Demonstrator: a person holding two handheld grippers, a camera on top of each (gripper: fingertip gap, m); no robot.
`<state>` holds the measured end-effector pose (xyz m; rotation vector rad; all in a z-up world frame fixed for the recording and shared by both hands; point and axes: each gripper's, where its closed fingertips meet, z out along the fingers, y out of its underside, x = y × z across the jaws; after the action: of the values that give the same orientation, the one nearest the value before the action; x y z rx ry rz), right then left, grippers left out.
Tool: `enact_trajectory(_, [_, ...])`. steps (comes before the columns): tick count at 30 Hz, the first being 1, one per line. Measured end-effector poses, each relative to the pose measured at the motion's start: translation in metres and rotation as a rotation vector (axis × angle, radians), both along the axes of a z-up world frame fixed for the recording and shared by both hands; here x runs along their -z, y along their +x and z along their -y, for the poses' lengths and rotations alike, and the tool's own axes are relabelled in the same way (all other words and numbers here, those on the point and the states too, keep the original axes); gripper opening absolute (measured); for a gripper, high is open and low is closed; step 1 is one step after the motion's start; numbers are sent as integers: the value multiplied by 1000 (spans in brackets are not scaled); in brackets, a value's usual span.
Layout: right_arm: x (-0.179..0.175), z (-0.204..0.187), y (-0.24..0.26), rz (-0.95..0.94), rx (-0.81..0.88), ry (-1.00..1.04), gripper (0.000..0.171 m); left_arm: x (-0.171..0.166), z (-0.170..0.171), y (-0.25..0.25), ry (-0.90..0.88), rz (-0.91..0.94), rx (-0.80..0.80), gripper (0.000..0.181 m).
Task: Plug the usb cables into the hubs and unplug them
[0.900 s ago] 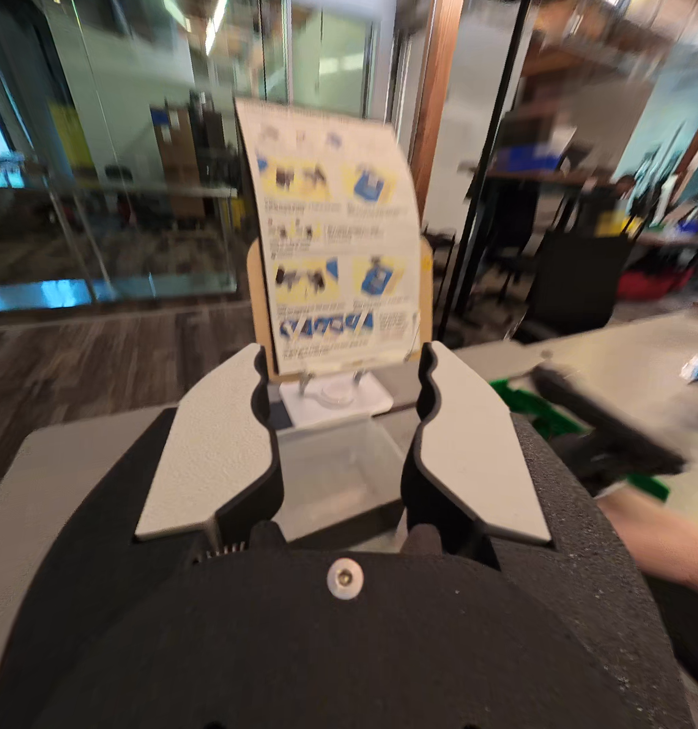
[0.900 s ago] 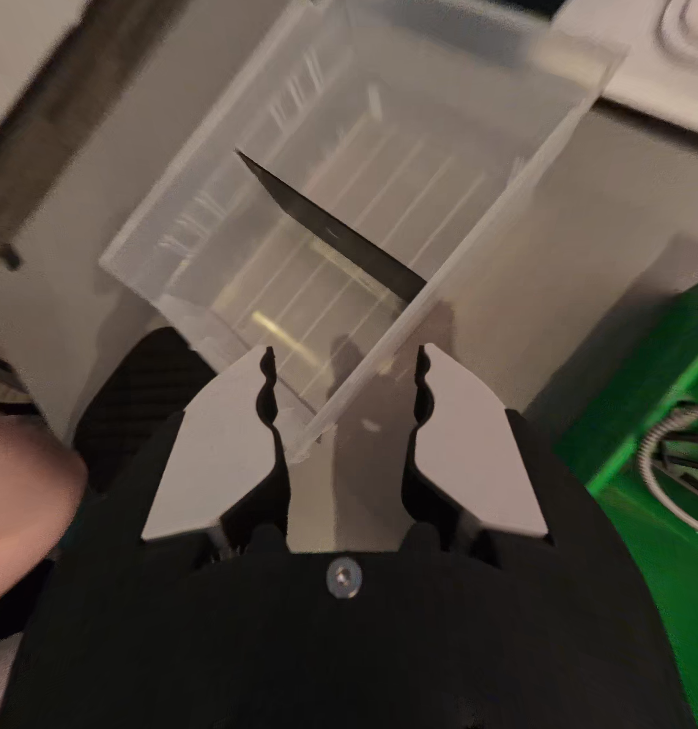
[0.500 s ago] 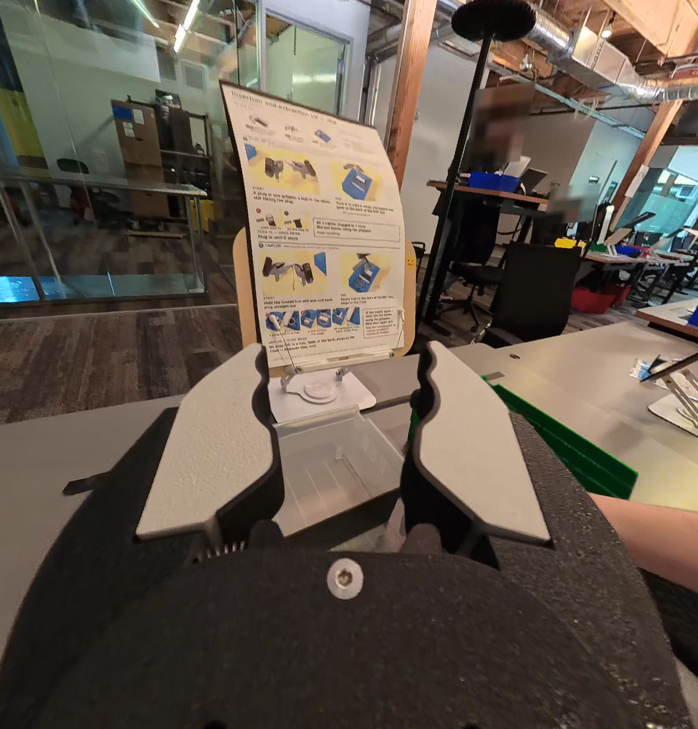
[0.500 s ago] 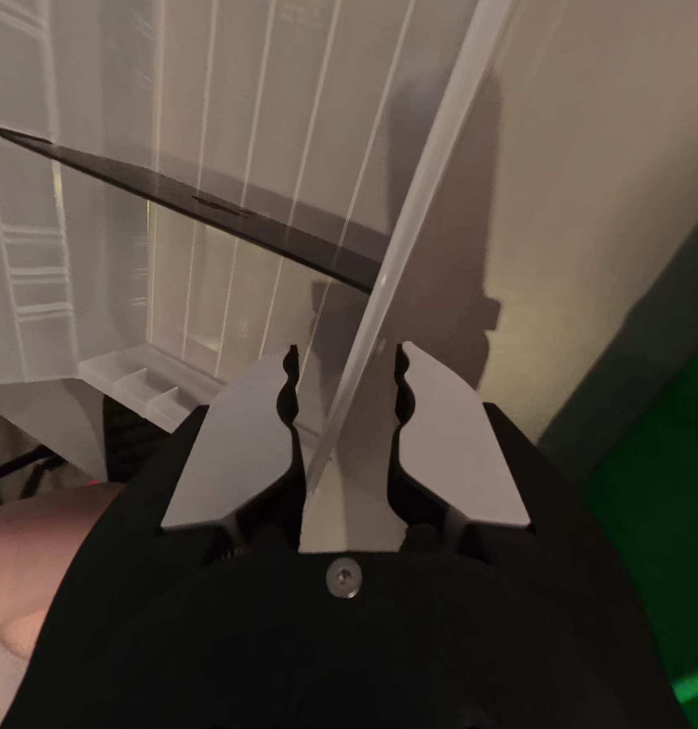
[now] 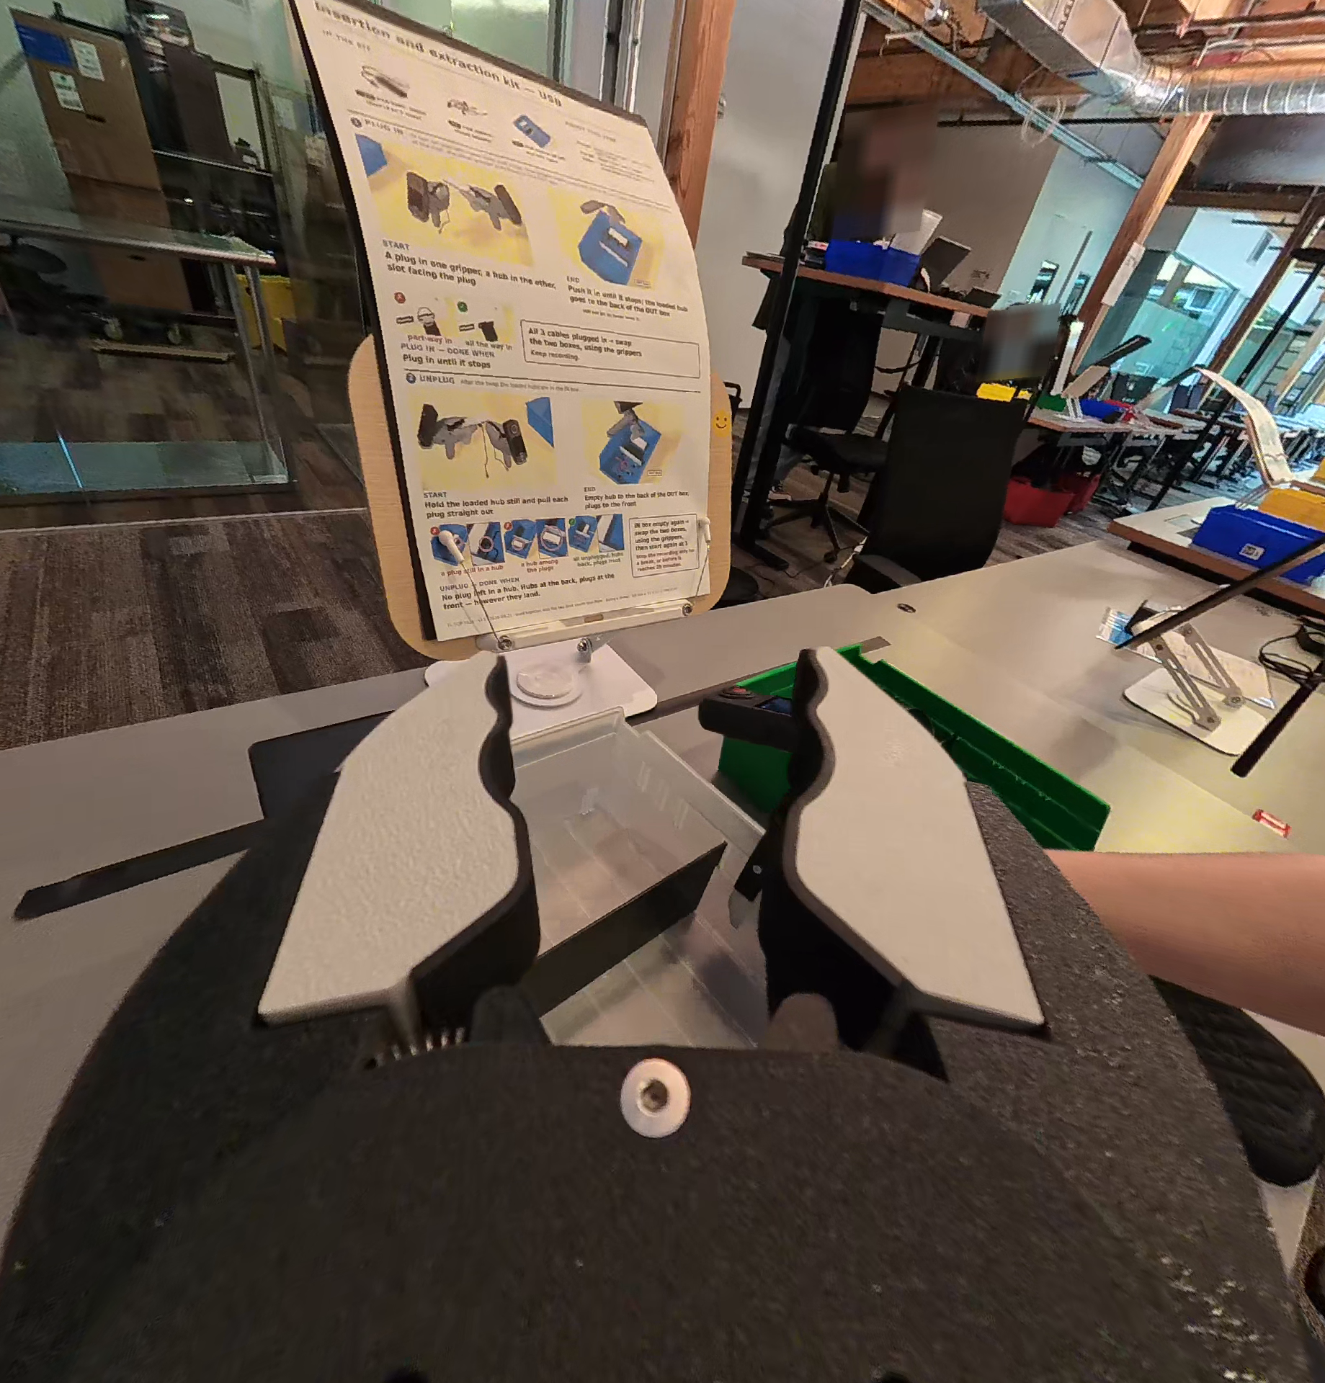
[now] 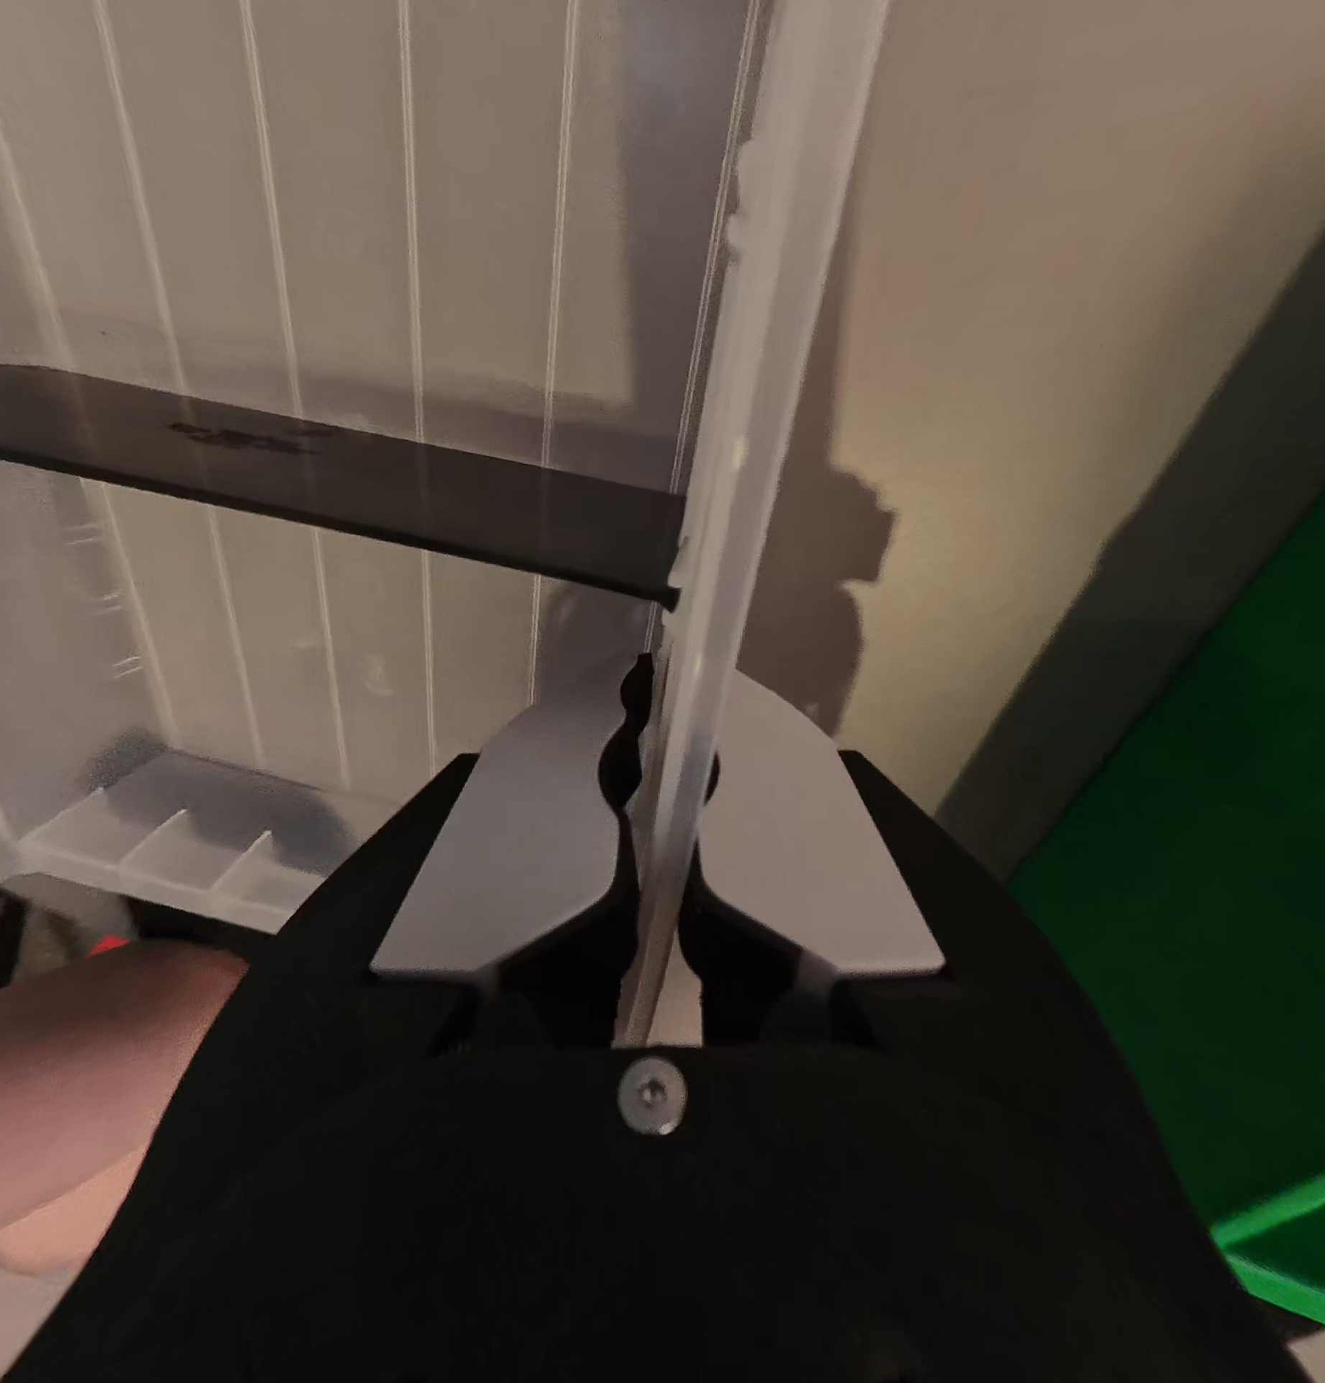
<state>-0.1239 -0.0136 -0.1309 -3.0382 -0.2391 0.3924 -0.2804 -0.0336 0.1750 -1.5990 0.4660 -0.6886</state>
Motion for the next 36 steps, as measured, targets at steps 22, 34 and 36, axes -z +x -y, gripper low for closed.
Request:
enact_trajectory(22, [-224, 10, 334, 33, 201, 258, 5, 58, 28, 128, -182, -320, 131, 73])
enact_trajectory(34, [-93, 128, 521, 72, 547, 105, 5, 243, -3, 272, -584, -603, 319, 79])
enact_trajectory(36, [-81, 134, 525, 18, 566, 112, 5, 257, 1, 276, -627, -647, 344, 70])
